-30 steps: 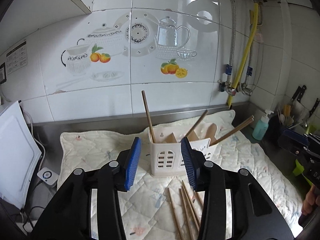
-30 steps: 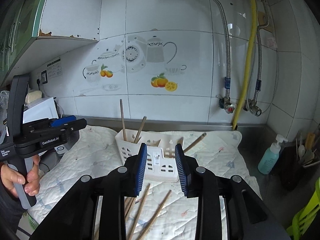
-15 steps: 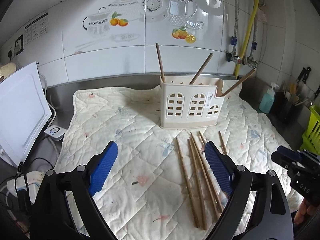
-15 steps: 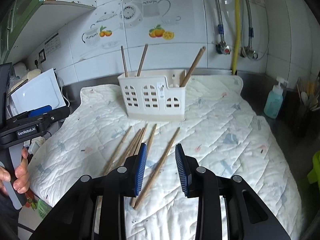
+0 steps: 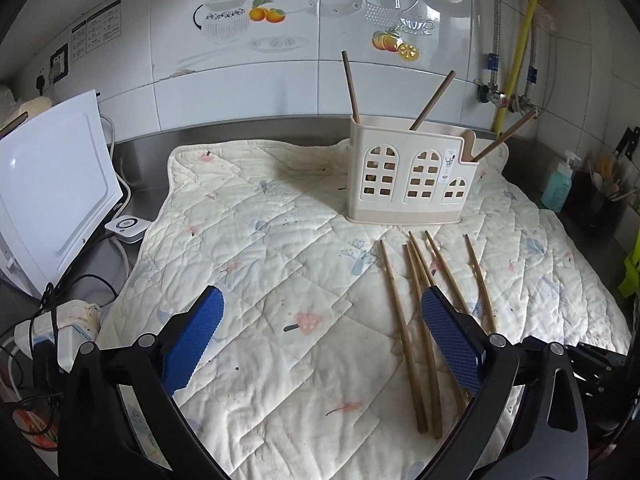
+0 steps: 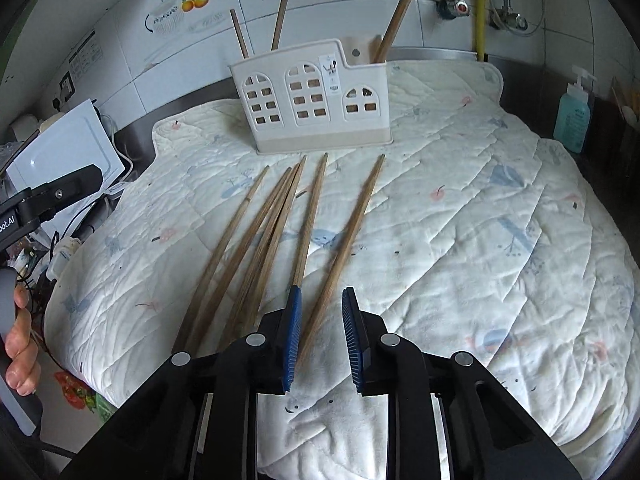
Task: Organize utensils
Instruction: 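Withdraw both open grippers back over the chopsticks on the mat, then close the right gripper on a wooden chopstick while the left gripper closes on another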
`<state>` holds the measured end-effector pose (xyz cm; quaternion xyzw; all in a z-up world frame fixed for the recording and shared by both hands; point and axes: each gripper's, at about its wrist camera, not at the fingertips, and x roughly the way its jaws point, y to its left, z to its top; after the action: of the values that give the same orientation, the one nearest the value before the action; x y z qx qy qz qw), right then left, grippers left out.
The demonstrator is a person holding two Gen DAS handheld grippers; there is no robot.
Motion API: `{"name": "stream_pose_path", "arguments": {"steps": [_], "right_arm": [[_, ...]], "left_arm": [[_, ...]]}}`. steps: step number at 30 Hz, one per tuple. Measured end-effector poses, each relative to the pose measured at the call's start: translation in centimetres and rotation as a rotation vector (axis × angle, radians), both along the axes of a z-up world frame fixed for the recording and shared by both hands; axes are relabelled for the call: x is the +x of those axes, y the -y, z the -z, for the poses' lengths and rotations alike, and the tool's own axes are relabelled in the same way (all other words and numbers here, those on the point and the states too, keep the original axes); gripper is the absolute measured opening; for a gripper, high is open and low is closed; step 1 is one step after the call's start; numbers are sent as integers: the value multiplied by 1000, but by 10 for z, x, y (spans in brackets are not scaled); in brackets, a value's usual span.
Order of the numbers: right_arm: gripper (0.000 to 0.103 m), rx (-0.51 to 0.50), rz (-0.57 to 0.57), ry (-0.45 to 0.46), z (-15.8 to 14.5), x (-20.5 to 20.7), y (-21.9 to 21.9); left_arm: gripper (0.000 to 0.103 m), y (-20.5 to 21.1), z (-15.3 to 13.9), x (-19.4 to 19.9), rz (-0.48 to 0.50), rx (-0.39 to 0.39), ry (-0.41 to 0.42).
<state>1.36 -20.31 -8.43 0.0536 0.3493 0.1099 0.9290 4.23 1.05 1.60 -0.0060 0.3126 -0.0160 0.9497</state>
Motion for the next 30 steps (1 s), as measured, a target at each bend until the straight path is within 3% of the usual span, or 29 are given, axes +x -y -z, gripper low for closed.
{"name": "stream_pose_path", "arguments": {"steps": [10, 23, 30], "right_arm": [[15, 36, 17, -65, 14, 18, -1], [8, -65, 35, -42, 13, 17, -6], [7, -83, 66, -27, 11, 11, 13]], "left_arm": [[98, -1, 20, 6, 0, 2, -55], [96, 10, 55, 7, 50, -31, -159], [73, 29, 75, 10, 120, -83, -230]]}}
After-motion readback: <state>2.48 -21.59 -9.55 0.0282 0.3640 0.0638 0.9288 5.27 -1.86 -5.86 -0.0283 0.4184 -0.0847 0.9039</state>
